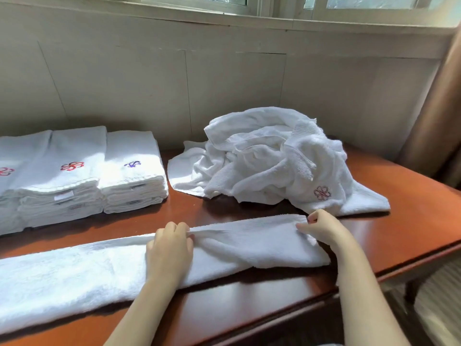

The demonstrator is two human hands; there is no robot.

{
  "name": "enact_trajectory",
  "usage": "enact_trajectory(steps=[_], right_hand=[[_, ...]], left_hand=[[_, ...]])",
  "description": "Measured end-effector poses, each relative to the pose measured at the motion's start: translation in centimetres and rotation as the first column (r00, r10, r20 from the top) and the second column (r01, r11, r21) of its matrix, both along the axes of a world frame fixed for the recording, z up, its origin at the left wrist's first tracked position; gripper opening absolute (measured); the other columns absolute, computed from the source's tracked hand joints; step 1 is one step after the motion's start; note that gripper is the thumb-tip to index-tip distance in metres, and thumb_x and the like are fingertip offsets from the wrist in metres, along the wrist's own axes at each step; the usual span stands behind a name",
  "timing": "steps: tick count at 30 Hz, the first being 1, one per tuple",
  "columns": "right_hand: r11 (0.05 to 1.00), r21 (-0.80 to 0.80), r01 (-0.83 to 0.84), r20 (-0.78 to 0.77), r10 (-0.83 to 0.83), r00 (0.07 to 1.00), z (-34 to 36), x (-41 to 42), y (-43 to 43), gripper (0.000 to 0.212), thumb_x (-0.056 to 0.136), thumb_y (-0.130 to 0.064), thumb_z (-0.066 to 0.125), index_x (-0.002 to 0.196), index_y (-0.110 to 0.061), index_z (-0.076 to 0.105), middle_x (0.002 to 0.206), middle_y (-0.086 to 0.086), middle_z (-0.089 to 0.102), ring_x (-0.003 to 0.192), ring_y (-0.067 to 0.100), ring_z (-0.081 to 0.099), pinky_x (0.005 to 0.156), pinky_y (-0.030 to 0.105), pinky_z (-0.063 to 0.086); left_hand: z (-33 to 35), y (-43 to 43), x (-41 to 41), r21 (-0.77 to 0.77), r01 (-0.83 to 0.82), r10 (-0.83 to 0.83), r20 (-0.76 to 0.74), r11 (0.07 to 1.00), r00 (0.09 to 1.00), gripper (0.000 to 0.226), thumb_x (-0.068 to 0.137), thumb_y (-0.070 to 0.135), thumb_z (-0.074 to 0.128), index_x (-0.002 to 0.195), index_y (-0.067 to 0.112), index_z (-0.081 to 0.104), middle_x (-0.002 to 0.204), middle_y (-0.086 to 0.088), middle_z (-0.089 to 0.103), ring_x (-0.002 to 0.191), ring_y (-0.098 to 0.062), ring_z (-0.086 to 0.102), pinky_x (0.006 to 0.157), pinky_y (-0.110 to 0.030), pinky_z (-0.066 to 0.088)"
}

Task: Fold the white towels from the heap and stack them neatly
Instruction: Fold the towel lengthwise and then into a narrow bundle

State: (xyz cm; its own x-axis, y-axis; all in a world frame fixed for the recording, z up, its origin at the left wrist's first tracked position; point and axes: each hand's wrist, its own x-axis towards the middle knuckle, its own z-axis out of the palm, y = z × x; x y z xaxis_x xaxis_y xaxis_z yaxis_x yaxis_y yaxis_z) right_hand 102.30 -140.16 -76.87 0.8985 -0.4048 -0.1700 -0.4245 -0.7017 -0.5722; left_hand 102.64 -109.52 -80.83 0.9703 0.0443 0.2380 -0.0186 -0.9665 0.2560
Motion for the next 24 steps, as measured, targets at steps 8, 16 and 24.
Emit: enact_trajectory(steps=[8,16,24], right_hand=[[0.998,-0.050,-0.041,-0.092,0.036,0.995,0.7,-1.2,0.8,0.030,0.071,-0.009,0.071,0.070,-0.013,0.042,0.072,0.005,0.052,0.062,0.018,0.044,0.054,0.028,0.032],[0.996,-0.047,-0.081,-0.121,0.075,0.990,1.0,-1.0,1.1,0.032,0.078,-0.008,0.069,0.108,0.002,0.065,0.091,0.015,0.063,0.097,0.025,0.062,0.073,0.028,0.042],[0.996,0.088,-0.022,0.143,0.010,0.990,0.3,-0.7,-0.6,0.006,0.074,-0.011,0.077,0.076,-0.014,0.073,0.067,-0.004,0.062,0.076,0.014,0.056,0.059,0.021,0.038]], left_hand=[[-0.6,-0.2,0.3,-0.019,-0.012,0.013,0.053,1.000,0.999,0.022,0.091,0.028,0.047,0.110,0.021,0.058,0.104,-0.001,0.052,0.101,-0.026,0.050,0.084,-0.038,0.039],[-0.6,-0.1,0.3,-0.009,-0.006,0.006,0.063,1.000,0.998,0.022,0.091,0.027,0.047,0.109,0.020,0.058,0.103,-0.002,0.053,0.100,-0.027,0.050,0.083,-0.039,0.038],[-0.8,-0.1,0.2,-0.014,0.014,-0.013,0.075,1.000,0.997,0.022,0.089,0.023,0.051,0.106,0.016,0.063,0.099,-0.006,0.055,0.096,-0.030,0.052,0.080,-0.040,0.039]])
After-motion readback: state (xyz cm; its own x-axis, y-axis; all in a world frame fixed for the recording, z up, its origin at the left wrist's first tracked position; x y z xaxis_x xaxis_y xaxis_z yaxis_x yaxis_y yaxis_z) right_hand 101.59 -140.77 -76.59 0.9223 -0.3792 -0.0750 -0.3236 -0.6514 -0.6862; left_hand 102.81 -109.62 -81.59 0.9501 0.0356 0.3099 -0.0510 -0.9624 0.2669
